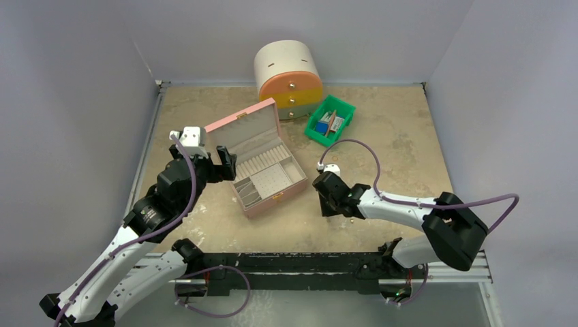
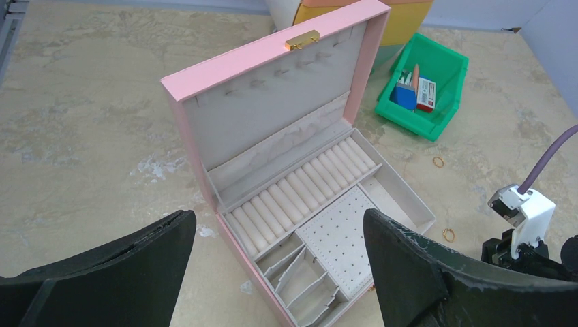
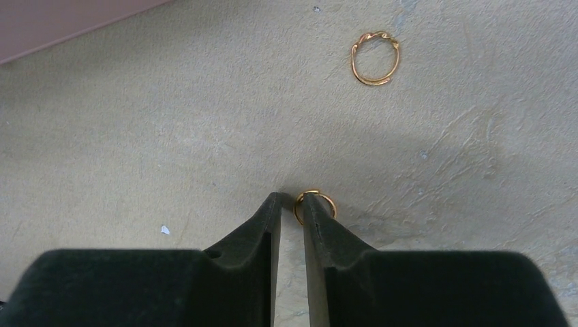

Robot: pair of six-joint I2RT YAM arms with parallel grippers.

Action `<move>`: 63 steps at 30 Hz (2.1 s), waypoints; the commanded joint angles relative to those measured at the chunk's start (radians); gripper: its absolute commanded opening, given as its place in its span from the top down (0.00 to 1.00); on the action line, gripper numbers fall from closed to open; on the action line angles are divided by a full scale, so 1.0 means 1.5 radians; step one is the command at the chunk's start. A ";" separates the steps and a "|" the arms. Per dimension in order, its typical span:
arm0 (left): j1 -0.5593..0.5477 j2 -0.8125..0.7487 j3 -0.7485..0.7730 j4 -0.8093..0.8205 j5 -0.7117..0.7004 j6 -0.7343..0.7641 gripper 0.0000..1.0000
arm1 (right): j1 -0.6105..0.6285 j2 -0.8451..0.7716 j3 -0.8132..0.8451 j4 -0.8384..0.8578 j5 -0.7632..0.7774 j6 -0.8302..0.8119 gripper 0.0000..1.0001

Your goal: Organize the mixed jewelry

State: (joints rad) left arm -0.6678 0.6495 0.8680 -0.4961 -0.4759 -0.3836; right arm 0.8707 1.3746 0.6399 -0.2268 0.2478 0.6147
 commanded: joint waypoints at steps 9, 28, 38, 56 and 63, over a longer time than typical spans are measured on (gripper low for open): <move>0.004 -0.005 0.010 0.019 0.002 -0.001 0.07 | 0.015 0.006 0.019 -0.015 0.018 0.022 0.93; 0.004 -0.004 0.010 0.019 0.003 -0.001 0.07 | 0.014 0.112 0.120 -0.050 0.103 0.184 1.00; 0.005 -0.009 0.011 0.019 0.004 -0.001 0.07 | 0.015 0.073 0.164 -0.104 0.147 0.214 0.92; 0.005 -0.021 0.010 0.020 0.009 -0.002 0.07 | 0.015 -0.012 0.104 -0.169 0.153 0.398 0.75; 0.005 -0.025 0.010 0.020 0.010 -0.003 0.07 | 0.015 0.034 0.109 -0.150 0.126 0.433 0.77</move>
State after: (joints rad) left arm -0.6678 0.6235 0.8680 -0.4961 -0.4747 -0.3836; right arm 0.8894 1.3964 0.7963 -0.4538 0.4458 1.1900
